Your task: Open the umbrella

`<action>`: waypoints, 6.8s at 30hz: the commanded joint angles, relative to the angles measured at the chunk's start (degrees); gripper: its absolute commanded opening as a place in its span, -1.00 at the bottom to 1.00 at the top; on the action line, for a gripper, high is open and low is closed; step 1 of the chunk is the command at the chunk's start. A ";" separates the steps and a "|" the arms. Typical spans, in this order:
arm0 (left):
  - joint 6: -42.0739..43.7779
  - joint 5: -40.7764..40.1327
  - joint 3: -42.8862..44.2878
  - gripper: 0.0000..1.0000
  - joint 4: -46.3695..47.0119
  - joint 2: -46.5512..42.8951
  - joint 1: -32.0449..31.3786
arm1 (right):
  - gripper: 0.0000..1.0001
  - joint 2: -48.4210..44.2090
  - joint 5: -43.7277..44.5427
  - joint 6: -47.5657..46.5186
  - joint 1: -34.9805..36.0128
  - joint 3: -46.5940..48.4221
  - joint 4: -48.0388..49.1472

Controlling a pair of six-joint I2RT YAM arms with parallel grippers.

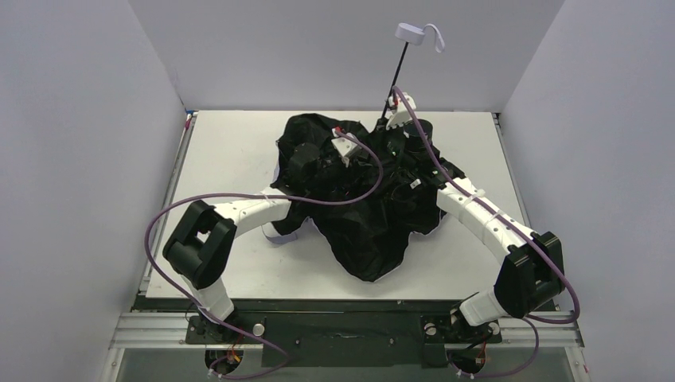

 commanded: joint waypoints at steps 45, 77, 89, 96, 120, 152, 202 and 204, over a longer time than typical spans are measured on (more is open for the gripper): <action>5.75 -14.56 -11.44 -0.63 -12.55 19.20 -3.75 | -0.55 -10.52 -4.00 -7.05 -4.88 3.22 12.49; 9.20 -11.12 -9.91 0.00 -20.26 10.58 -3.77 | -1.00 -2.95 -4.76 -12.46 -2.88 0.89 15.25; 12.50 -8.66 2.67 0.49 -32.12 0.11 -3.61 | -1.00 -4.32 -6.34 -14.10 -2.78 -2.35 17.71; 6.04 -3.64 -8.76 0.11 -4.77 -2.95 -1.70 | -1.00 -4.75 -6.37 -14.57 -2.93 -2.16 17.25; 1.12 -8.17 -1.96 -0.51 20.62 14.64 -4.04 | -1.00 -4.40 -3.87 -9.26 -2.54 5.83 13.68; -3.24 -22.02 -6.36 -0.53 6.48 17.19 -8.99 | -1.00 -9.36 -5.02 -0.90 -0.64 3.07 11.08; 31.83 -6.90 30.14 -1.00 -14.80 0.55 2.25 | 0.59 -43.64 -1.51 -21.11 -0.46 -19.42 -13.83; 37.51 -5.70 33.05 -1.00 -16.33 0.47 3.67 | 0.58 -45.42 0.92 -21.34 -0.55 -21.36 -15.18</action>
